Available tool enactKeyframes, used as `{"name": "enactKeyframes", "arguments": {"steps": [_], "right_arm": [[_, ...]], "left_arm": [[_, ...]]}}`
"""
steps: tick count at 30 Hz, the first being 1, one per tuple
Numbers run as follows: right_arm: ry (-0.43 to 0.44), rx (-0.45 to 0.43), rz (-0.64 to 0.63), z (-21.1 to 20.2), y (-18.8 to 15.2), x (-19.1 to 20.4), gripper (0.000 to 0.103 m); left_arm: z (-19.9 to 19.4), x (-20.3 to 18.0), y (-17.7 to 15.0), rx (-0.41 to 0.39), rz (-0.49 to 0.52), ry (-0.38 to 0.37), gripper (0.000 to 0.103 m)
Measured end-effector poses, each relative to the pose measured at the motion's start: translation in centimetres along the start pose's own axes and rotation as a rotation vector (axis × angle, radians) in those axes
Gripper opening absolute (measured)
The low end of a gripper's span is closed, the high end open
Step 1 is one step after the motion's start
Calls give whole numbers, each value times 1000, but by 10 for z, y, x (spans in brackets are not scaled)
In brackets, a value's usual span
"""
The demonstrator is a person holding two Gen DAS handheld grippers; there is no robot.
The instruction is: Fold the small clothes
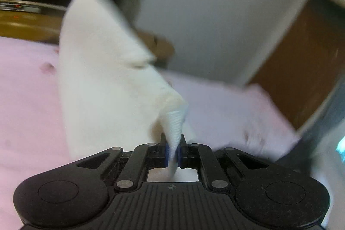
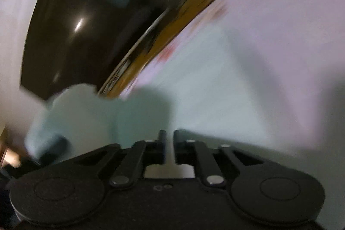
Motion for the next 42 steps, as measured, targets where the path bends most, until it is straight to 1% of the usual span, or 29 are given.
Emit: {"name": "enactKeyframes", "arguments": {"steps": [2,3,4,5,6,7,9,10,12,13,14,15,17,19,20,22,24,25,27,28,30,31,32,33,35,36,38,40,42], "right_arm": [[-7,-80,39,-48,24,-23,40],[-12,-106,57,-68,33,-34,44],[-16,-127,66,-87,41,-42,46],[-21,-147,69,-104,46,-48,46],[-29,-164,69,-119,51,-53,47],[-27,-174,70,-129,53,-55,47],[6,-179,75,-142,54,-52,48],[25,-170,73,-142,52,-48,49],[75,-125,62,-134,47,-38,53],[96,-98,52,-124,46,-32,56],[110,-71,34,-112,46,-28,56],[115,-43,14,-101,44,-22,56],[113,1,-32,-76,46,-14,55],[111,51,-50,-52,48,-11,53],[101,72,-59,-40,49,-10,53],[60,99,-93,-22,54,-11,52],[55,126,-104,-9,57,-11,51],[53,148,-109,-3,58,-10,50],[16,172,-142,4,58,-10,45],[5,171,-154,2,56,-9,45],[-2,195,-174,1,52,-6,45],[11,209,-177,0,49,-3,48],[52,239,-179,-2,44,2,48],[57,265,-198,0,39,7,48],[9,297,-268,0,29,15,48],[6,307,-275,2,27,16,48],[7,304,-243,0,29,13,45],[45,293,-145,-1,34,6,43],[71,279,-100,-2,38,1,42]], "left_arm": [[31,-23,-22,94,45,-24,8],[40,-35,-33,136,61,-43,8],[41,-48,-41,153,88,-61,15],[35,-58,-46,138,118,-75,22],[25,-65,-48,124,125,-103,39],[15,-66,-47,115,111,-123,47],[-4,-55,-36,79,81,-130,48],[-14,-41,-25,46,66,-109,48],[-25,-10,-11,-24,34,0,48],[-25,10,-3,-42,16,75,48],[-22,32,4,-48,-17,140,48],[-18,50,11,-52,-52,171,48],[-10,78,15,-18,-117,223,48],[2,85,19,-26,-115,243,48],[7,90,21,-21,-107,274,48],[13,95,15,-1,-105,264,48],[25,99,8,46,-84,297,48],[30,100,3,59,-91,293,48],[35,103,2,60,-98,292,51],[36,104,2,61,-95,298,51],[37,104,2,60,-97,297,52],[37,103,1,59,-94,295,52],[35,104,-1,58,-93,289,52],[32,103,-2,59,-101,279,52],[32,106,-2,64,-113,265,52],[33,107,-2,67,-111,263,52],[37,109,0,72,-105,263,52],[37,109,1,76,-105,261,52],[37,110,0,75,-109,257,52]]}}
Point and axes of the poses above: each gripper's, at about its wrist camera, not at the fingertips, and z roughly the way its jaws point, x to its left, y to its top, the point moved 8 cm from there along z, roughly the way its jaws point, and after that the axes turned 9 degrees about y, right-handed, at the moved point
